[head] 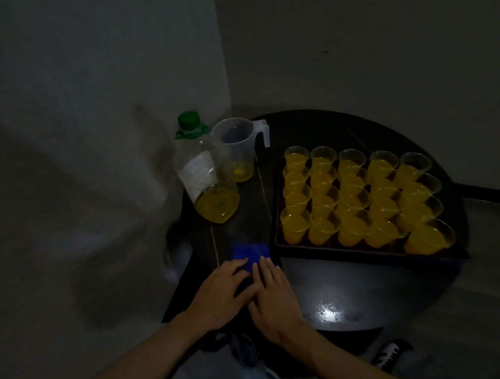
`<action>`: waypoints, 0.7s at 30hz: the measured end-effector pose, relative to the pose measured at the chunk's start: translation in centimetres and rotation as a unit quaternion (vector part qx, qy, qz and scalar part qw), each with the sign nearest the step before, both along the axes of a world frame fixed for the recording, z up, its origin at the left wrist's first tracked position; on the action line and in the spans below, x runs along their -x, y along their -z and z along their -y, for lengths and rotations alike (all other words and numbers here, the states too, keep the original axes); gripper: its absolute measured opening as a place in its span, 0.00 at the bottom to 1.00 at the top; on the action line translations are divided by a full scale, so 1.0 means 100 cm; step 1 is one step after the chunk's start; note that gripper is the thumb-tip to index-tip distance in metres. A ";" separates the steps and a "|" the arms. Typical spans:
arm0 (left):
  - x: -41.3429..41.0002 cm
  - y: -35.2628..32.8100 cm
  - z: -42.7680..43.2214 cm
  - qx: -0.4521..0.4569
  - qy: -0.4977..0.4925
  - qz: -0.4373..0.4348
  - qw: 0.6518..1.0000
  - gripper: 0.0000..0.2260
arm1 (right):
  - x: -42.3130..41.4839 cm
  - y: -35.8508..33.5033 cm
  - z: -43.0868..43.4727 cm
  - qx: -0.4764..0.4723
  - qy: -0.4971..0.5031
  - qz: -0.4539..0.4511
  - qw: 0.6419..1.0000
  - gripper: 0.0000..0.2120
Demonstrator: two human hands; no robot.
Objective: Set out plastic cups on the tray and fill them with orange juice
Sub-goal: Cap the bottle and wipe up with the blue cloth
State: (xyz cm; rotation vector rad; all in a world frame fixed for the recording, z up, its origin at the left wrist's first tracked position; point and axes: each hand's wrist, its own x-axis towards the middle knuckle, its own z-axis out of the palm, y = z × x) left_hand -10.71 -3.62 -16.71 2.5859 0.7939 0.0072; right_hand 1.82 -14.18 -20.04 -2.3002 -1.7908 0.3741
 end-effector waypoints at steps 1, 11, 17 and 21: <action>-0.003 0.002 -0.004 -0.012 -0.025 0.028 0.999 0.37 | -0.004 -0.004 -0.002 -0.019 0.007 -0.003 1.000 0.29; -0.049 0.018 -0.022 0.025 -0.316 0.021 0.948 0.16 | -0.003 -0.012 -0.011 -0.026 0.046 -0.024 0.998 0.26; -0.052 0.005 -0.014 0.107 -0.310 0.151 0.933 0.06 | -0.010 -0.016 -0.007 -0.108 0.078 -0.076 0.988 0.19; -0.046 -0.031 0.002 0.110 -0.232 0.234 0.938 0.14 | -0.017 -0.038 -0.004 -0.187 0.113 -0.177 0.960 0.21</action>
